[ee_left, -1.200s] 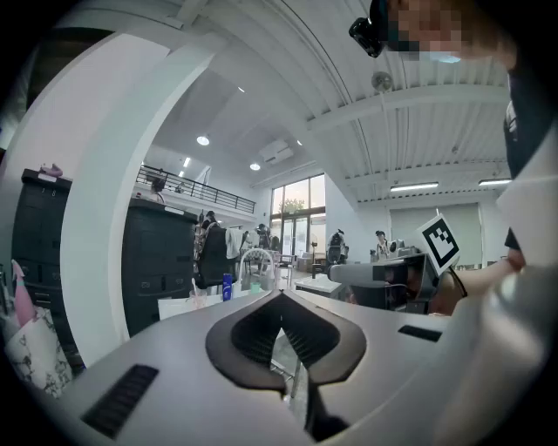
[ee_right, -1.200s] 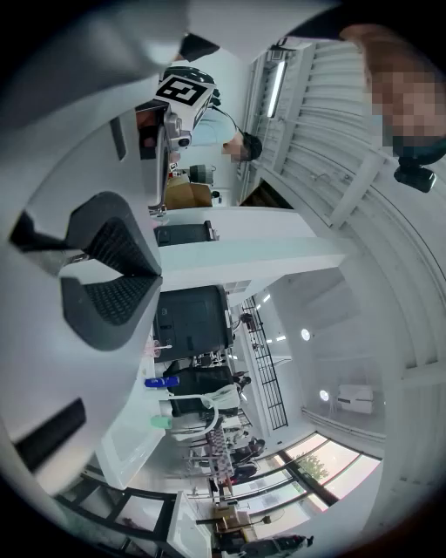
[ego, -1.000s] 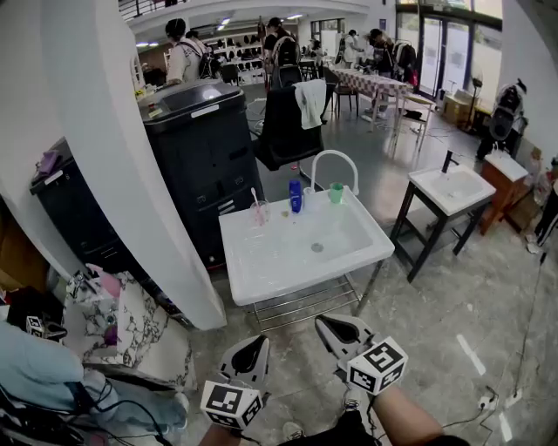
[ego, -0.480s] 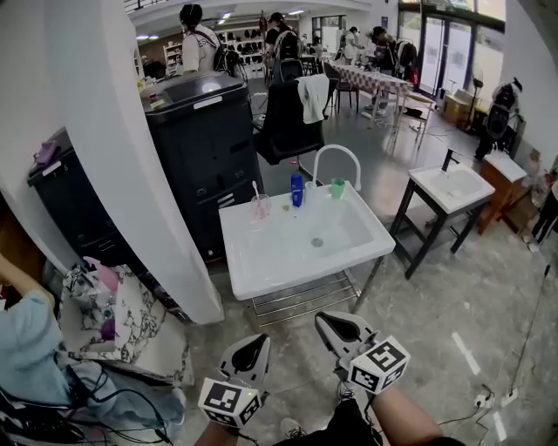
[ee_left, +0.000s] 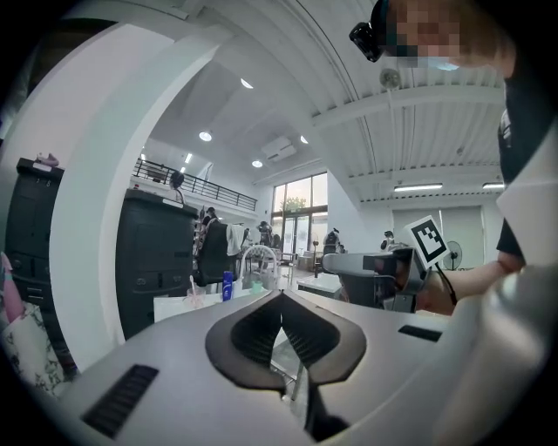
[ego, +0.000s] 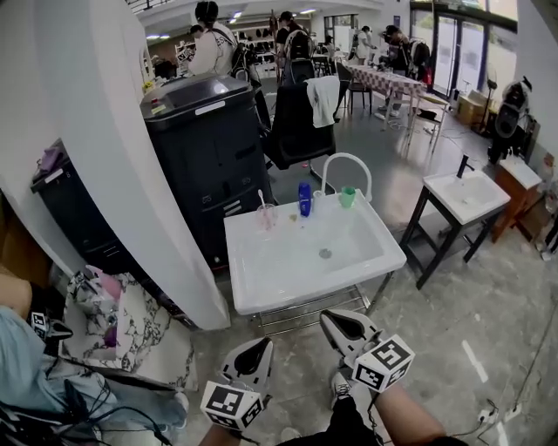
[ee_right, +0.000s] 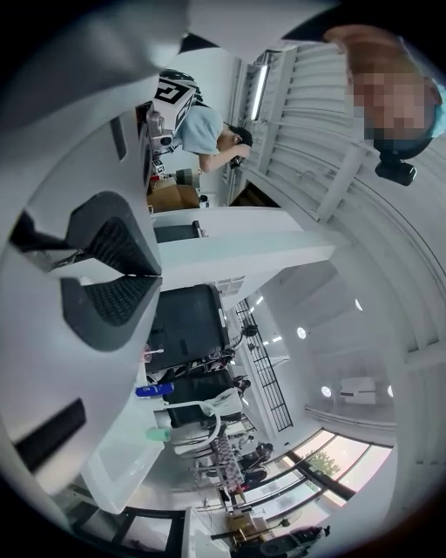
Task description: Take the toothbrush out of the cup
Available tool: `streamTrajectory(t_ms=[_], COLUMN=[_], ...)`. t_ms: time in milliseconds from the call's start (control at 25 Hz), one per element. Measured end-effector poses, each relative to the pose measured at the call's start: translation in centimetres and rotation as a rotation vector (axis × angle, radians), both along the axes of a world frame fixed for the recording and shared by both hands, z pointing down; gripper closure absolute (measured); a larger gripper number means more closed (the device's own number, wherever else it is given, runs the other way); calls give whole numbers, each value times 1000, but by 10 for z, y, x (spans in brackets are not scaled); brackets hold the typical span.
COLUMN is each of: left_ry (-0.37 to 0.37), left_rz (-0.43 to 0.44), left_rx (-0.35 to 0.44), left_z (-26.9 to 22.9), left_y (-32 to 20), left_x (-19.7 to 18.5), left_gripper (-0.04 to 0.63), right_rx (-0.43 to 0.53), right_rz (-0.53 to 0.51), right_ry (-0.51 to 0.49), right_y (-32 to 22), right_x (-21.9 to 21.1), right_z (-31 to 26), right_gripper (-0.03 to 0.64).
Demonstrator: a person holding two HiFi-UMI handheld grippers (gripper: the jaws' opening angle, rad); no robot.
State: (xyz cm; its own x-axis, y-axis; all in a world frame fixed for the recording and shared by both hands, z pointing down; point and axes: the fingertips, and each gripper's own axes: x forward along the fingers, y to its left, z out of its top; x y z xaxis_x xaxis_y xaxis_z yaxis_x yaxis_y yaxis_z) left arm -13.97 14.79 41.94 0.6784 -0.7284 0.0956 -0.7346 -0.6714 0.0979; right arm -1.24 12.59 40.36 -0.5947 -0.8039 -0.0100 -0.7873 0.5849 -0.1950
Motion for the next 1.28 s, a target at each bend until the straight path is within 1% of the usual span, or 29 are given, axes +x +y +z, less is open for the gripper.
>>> streamTrajectory(t_ms=[160,320,440,600,640,720,800,1080,1280], left_ry=[8,-5,-11,-31,-35,-44,-51,-69,-75], left_rz=[-46,-64,-94,-127,-137,-157,-176,-212,-259], left_rx=[-11,-14,-17,-10,-12,-17,-17,-5,16], left_z=[-1,6,4,5,7,9,10,5,-7], left_y=[-36,-74,-103,-138,-146,-161,-176,-215,-232], left_x=[17,36,47,62,66,76,86,120,130], left_gripper=[577,577,575,574,564,487,450,382,362], right_rx=[19,24,30,34,33,33,36,54,71], right_rz=[-46,-92,-114,-148,-156,-172,-186,-230,-258], right_ry=[-1,4,10,16,16,15,15,24,28], right_y=[-39,-81,-112,-150,-159,-174,-188,-229,-247], right_x=[14,29,39,54,59,69,79,107,119], right_z=[0,3,2,3,3,3,3,-3,-13], right_gripper=[598,555,520,499,495,492,492,471,453])
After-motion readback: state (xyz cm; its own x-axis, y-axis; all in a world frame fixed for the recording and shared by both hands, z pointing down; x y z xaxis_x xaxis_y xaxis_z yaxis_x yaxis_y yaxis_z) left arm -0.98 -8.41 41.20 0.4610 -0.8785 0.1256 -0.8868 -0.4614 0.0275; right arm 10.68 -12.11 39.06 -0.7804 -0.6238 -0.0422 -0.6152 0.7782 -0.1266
